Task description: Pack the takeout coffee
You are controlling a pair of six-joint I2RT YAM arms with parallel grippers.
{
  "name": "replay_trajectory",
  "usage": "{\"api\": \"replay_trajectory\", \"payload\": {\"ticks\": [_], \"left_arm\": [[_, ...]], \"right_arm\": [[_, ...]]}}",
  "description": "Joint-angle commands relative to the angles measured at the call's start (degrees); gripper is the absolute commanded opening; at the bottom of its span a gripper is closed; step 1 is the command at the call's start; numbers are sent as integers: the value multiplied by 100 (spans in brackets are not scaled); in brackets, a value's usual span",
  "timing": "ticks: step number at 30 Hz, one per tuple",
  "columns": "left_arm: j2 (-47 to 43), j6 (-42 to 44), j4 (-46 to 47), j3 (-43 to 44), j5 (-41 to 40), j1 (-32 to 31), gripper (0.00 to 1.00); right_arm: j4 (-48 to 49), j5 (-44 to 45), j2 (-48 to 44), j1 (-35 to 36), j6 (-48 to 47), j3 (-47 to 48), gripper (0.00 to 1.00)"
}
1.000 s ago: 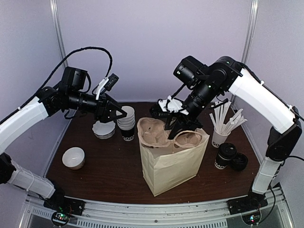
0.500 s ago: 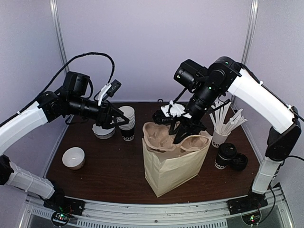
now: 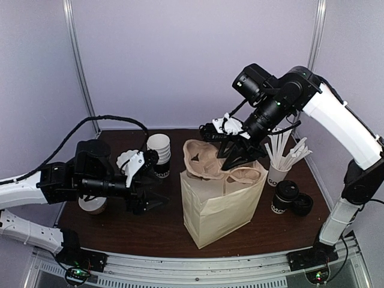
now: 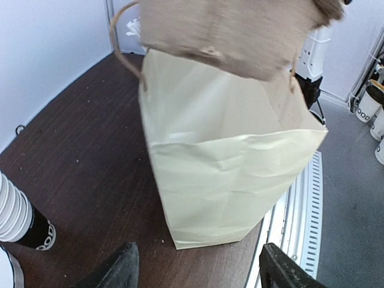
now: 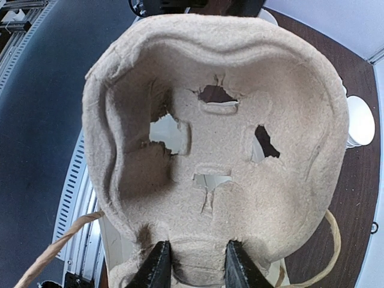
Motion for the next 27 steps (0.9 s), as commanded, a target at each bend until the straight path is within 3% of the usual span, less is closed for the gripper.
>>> {"api": "replay_trajectory", "payload": {"ticks": [1,4,8,12,14,16,17,23,27], "left_arm": [[285,443,773,115,-1179,-766,72],[684,594,1263,86,-1719,-1322,73],[1174,941,2009,111,-3042,-2039,76],[1629,1016,3255,-74,-4235,-2597,78],[1818,939,3515,-72,-4411,-2683,79],[1942,822,3571,-27,-4821,-2725,96],[1950,681,3596,-36,-4946,-2727,97],[1759,638,3964,-332,-5757,-2724,97],[1605,738,3999,-456,-5864,-2688,98]], "right_arm": [[321,-182,-323,-119,232,29,33],[345,-91,-320,-128,267,1,33],[376,-112,-326,-128,331,-189,33],[421,3,-362,-128,298,-367,33],[436,77,-372,-128,265,-460,33],[419,44,-364,-120,238,-546,33],[399,-4,-355,-119,229,-567,33],[296,-79,-344,-96,237,-591,33],[269,93,-337,-96,202,-593,33]]}}
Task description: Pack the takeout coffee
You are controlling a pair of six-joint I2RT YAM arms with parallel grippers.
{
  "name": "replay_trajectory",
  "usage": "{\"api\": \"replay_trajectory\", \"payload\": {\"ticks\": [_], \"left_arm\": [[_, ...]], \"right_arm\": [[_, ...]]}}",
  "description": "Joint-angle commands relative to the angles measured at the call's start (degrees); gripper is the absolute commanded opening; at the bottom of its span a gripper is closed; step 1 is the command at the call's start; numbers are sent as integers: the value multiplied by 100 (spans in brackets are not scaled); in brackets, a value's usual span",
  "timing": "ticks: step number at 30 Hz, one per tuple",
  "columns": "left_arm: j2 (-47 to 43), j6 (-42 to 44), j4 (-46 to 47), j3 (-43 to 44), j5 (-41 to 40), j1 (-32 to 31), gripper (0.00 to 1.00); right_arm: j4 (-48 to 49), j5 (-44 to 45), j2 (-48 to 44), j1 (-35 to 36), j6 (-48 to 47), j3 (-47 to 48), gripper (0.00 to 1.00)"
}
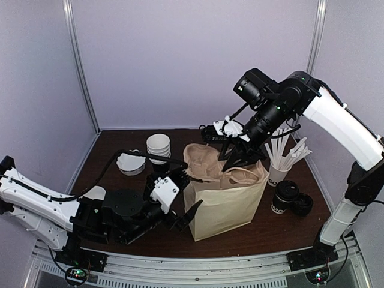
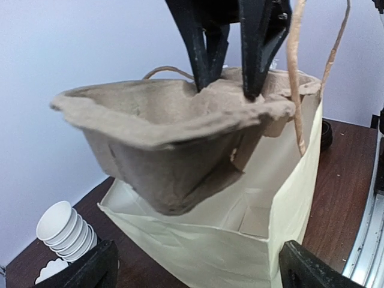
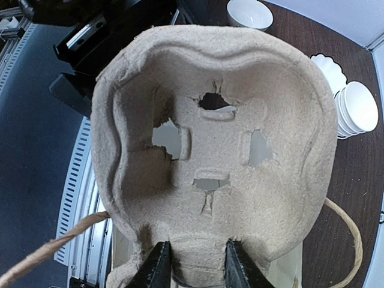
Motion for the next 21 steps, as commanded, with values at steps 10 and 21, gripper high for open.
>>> {"api": "replay_trajectory", "payload": {"ticks": [10,21], "left_arm": [[-186,-284,311,-256,-277,197,98],[-217,-450,243,-375,-141,294,98]], "right_arm": [[-413,294,246,7,-174,141,33],[-112,268,491,-10,59,566,32]]}}
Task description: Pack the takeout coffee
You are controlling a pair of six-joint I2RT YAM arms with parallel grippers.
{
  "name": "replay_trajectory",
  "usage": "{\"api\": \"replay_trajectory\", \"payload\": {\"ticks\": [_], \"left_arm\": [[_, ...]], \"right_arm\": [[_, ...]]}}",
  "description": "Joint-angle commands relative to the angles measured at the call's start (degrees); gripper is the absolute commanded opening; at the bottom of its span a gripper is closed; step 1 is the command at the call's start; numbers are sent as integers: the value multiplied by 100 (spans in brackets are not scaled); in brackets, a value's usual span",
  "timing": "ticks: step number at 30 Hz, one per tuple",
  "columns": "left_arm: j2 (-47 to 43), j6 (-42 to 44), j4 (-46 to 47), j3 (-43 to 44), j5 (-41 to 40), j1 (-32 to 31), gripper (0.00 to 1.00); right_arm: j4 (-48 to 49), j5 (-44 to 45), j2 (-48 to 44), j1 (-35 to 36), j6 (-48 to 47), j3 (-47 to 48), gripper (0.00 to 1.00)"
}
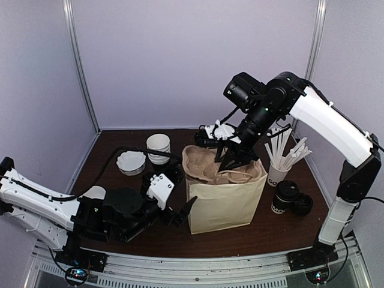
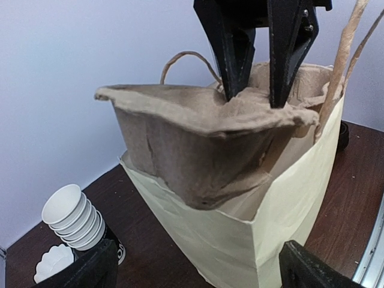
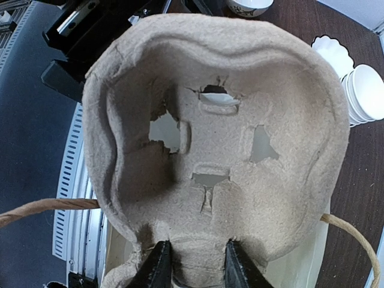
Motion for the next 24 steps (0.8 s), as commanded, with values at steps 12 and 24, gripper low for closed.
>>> {"api": "replay_trajectory", "payload": {"ticks": [12,24], "left_arm": [[-282,-617,117,-354,427,338,97],[7,-494,118,-124,899,408,97]], "right_arm": [[409,-1126,-30,-562,168,312,32],[164,-1302,-96,-620,142,635,34]]}}
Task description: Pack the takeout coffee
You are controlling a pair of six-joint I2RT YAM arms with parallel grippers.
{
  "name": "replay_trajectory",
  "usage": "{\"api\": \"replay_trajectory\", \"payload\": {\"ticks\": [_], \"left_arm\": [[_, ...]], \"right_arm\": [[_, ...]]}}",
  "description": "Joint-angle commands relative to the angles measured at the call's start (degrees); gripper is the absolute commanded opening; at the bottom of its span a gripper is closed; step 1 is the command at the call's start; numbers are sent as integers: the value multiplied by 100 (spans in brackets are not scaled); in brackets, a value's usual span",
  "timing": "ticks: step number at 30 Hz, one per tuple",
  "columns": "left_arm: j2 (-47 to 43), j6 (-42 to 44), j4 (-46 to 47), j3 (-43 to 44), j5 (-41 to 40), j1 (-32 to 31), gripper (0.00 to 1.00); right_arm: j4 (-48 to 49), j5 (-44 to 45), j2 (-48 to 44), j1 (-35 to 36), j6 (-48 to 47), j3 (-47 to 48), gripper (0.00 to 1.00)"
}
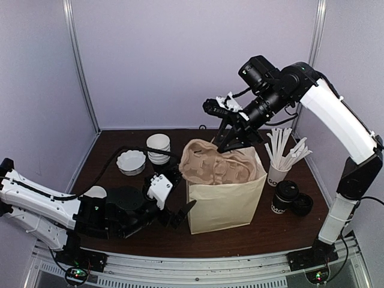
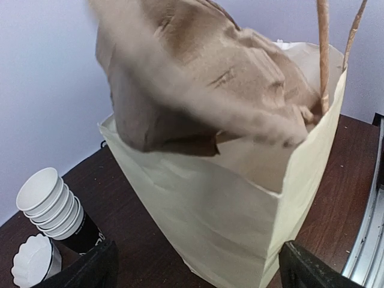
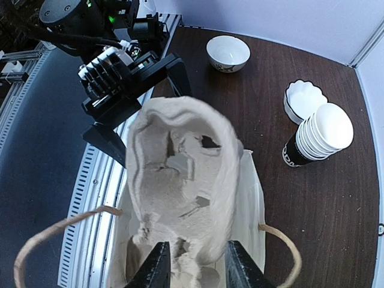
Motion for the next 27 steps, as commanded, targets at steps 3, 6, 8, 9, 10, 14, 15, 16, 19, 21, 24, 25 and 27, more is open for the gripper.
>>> {"api": "replay_trajectory", "payload": {"ticks": [3,6,8,9,10,14,15,16,19,21,24,25,27], "left_arm": [[102,-57,216,150,213,93,97],[104,-97,209,128,213,109,97],[94,-163,175,111,186,128,97],[84,-185,171,99,177,131,97],[73,-201,173,74,176,138,97],[-138,-137,71,62,141,140,97],[-258,-68,-48,95,153,139,97],[-470,15,-196,144,181,139,97],[-927,470,-648,374,259,152,96],[-1119,634,-1175,701,288,212,97],[-1113,607,-2376,1601,729,606,97],[-1001,539,-2853,2012,950,827,97],[-630,433,-3692,2842,1701,1374,98]], "right_arm": [[-74,-4,-92,11,-51,-130,34],[-47,80,-45,11,-94,-307,34],[-40,95,-46,11,-97,-386,34],[-21,96,-58,11,-93,-432,34],[27,95,-83,11,-86,-484,34],[115,96,-256,11,-17,-610,37],[149,112,-309,11,13,-615,38],[185,151,-369,11,70,-638,39],[452,349,-672,11,235,-952,49],[592,446,-912,20,243,-1243,55],[622,667,-1153,61,230,-1539,63],[567,721,-1201,101,197,-1602,64],[463,810,-1350,232,142,-1774,64]]}}
